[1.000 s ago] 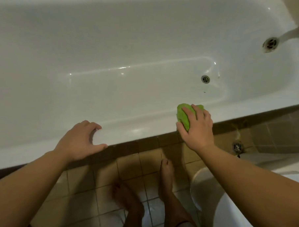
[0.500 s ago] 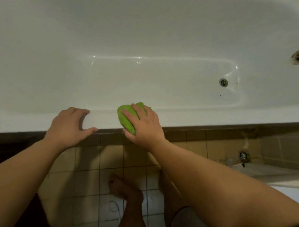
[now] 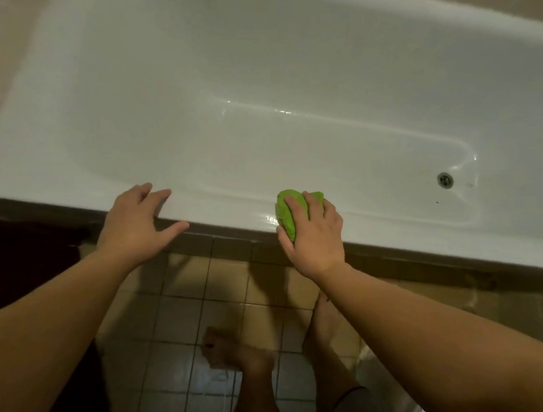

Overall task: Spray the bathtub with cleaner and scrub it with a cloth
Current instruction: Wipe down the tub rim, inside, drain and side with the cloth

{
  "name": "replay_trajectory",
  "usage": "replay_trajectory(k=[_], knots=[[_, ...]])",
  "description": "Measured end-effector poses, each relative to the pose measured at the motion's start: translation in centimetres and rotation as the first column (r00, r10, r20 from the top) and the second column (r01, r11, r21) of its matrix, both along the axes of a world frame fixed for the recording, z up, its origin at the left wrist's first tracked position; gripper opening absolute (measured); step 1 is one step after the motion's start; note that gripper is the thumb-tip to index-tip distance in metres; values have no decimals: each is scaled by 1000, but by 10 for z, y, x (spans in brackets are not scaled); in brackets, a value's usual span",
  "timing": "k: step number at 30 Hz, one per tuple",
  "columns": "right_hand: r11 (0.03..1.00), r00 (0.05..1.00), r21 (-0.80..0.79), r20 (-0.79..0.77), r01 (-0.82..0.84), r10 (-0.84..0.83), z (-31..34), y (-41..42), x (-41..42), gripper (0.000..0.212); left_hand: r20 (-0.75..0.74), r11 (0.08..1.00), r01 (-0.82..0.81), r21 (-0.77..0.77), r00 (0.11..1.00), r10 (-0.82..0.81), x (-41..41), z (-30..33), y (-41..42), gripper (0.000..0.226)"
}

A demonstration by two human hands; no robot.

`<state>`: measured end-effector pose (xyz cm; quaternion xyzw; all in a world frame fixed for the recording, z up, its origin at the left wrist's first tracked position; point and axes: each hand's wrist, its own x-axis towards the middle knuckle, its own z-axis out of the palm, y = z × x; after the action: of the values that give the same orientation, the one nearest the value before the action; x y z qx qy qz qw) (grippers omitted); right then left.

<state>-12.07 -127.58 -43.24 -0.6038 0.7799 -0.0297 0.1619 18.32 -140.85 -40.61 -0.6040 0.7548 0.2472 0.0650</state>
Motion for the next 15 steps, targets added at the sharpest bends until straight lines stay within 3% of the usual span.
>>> replay_trajectory(k=[7,11,15], knots=[[949,945,42,109,-313,307,1,-81,121,70,22,996,-85,15,996,84,61,-2,-21,83],[930,921,42,166,-364,353,0,-86,108,71,36,991,-122,52,992,120,90,3,-39,81],[946,942,23,106,-323,318,-5,-59,76,70,23,983,-172,62,985,170,112,6,-50,78]])
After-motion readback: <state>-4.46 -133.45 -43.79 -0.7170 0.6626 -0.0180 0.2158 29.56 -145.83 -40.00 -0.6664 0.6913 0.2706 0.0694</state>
